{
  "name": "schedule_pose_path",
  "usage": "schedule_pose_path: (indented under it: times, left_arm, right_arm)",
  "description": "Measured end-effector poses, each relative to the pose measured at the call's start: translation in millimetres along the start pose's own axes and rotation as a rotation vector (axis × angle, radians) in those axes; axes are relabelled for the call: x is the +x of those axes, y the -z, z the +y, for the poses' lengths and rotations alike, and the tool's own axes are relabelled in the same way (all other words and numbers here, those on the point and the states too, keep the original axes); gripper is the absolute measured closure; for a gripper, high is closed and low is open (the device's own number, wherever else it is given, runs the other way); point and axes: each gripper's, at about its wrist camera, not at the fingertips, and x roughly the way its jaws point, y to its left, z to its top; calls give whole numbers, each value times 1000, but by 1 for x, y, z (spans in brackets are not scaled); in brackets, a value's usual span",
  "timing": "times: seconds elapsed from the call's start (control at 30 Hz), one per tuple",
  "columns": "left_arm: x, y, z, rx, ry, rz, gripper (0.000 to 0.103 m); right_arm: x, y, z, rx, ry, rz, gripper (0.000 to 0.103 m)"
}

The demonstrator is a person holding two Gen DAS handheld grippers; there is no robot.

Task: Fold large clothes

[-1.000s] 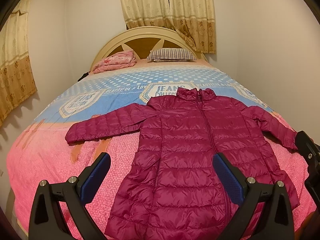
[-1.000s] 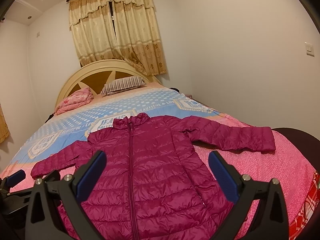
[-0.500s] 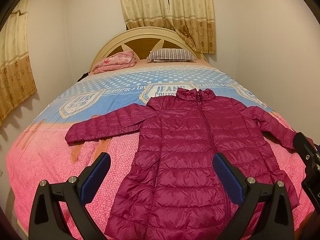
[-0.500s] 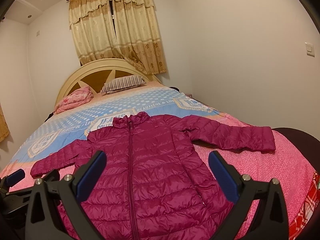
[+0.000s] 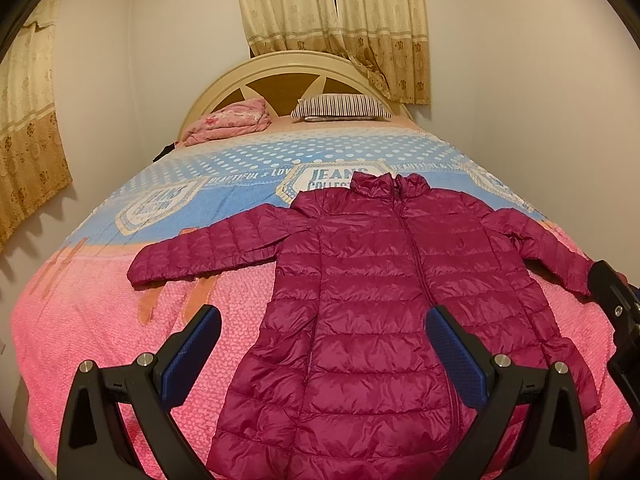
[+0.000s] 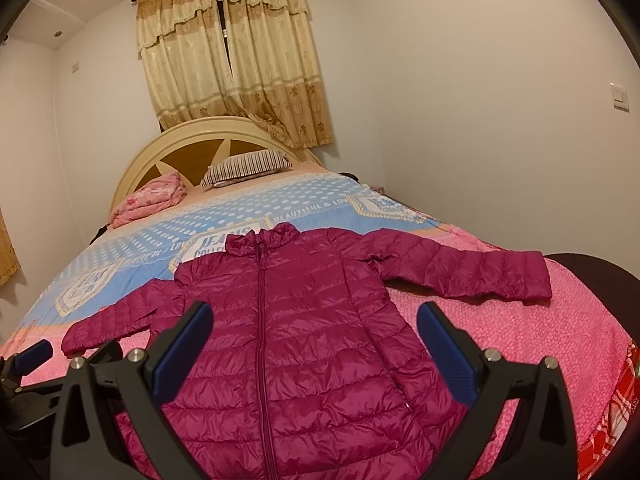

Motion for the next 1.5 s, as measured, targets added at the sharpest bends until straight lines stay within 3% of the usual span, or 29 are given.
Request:
schedule_pose_path:
  times: [0.23, 0.47, 0.63, 0.73, 0.87, 0.97, 1.07, 1.13, 1.23, 1.33, 1.5]
  left_arm:
    - [23, 3, -2, 5, 29, 33, 1]
    - [68, 5, 11, 12, 73, 89, 1]
    - [103, -13, 31, 31, 141, 77, 1]
    - [133, -28, 41, 44, 136, 83, 1]
    - [176, -40, 59, 11, 132, 110, 1]
    - [207, -44, 66, 8, 116, 96, 1]
    - [232, -42, 66, 56, 107, 81, 1]
    - [244, -37, 67, 71, 104, 86, 1]
    - [255, -26, 76, 15, 126, 111, 1]
    - [268, -15, 91, -86, 133, 192, 1]
    - [272, -6, 111, -214, 145, 224, 1]
  right_arm:
    - [18, 5, -4, 13, 10, 47, 0]
    - [55, 11, -37, 104, 49, 147, 0]
    - [70, -5, -97, 203, 118, 157, 0]
    - [75, -21, -147, 269, 200, 129, 0]
    - [82, -32, -230, 429, 339, 125, 12]
    - [97, -26, -290, 544, 437, 176, 18]
    - [118, -14, -316, 563, 496, 251, 26]
    - [132, -6, -323, 551, 511, 304, 33]
    - [145, 6, -327, 560, 507, 347, 43]
    - [151, 12, -327, 550, 500, 344, 57]
    - [158, 3, -321, 432, 508, 345, 81]
